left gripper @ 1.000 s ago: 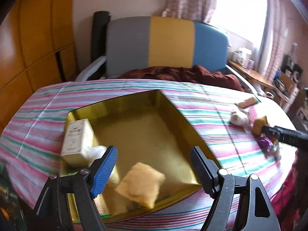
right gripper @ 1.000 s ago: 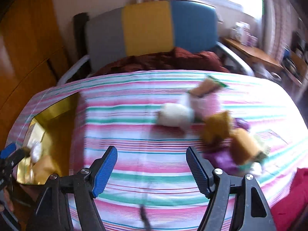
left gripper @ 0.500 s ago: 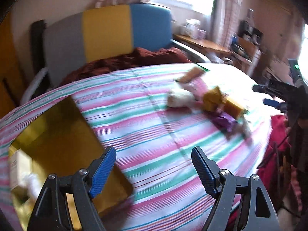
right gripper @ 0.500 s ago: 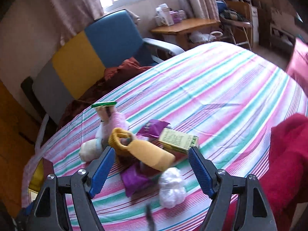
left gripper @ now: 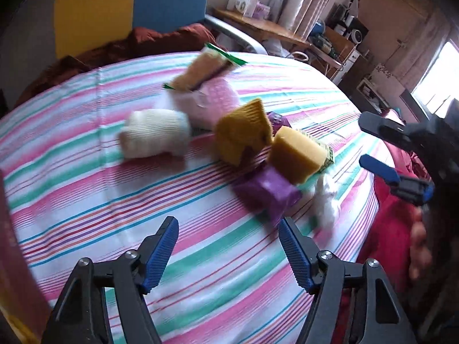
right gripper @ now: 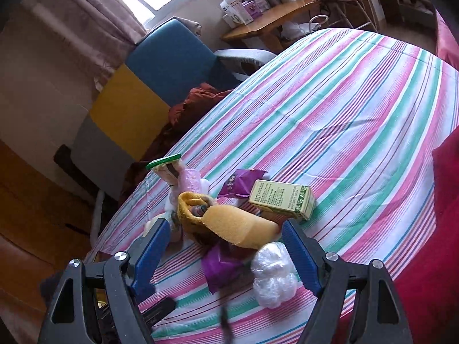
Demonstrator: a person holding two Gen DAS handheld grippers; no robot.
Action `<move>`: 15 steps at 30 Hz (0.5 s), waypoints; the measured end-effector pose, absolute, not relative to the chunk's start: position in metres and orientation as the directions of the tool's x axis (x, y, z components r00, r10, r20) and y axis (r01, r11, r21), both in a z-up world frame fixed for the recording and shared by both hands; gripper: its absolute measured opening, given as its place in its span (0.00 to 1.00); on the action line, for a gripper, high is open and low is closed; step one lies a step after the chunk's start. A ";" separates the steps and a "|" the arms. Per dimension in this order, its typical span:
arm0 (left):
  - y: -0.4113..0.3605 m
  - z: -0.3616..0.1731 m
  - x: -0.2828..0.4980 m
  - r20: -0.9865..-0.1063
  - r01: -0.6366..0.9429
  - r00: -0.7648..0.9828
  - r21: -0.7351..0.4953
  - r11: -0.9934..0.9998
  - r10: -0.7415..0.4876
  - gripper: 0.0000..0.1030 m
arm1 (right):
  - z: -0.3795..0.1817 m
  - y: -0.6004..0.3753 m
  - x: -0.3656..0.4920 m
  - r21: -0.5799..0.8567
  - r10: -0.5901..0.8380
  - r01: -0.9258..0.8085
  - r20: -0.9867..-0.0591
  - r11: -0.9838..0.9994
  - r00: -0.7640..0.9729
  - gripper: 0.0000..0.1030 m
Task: Organize objects
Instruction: 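Move both tools back to the pile and grasp the purple sachet with the left tool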
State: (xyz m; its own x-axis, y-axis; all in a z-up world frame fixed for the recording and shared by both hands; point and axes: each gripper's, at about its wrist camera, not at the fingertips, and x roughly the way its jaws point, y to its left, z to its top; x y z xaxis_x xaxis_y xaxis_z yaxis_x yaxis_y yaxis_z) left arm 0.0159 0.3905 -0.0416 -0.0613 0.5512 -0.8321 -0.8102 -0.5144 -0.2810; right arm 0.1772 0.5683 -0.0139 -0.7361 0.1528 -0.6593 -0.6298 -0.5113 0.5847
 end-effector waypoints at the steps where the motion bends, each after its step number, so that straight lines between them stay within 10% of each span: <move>1: 0.402 -0.045 0.016 -0.834 -0.803 -0.040 -0.301 -0.514 0.550 0.69 | -0.015 0.569 0.178 0.591 0.149 -0.624 -0.655 -0.511 -0.741 0.79; 15: 0.466 -0.077 0.014 -0.867 -0.760 -0.052 -0.287 -0.582 0.496 0.56 | -0.019 0.572 0.176 0.632 0.094 -0.583 -0.633 -0.510 -0.769 0.79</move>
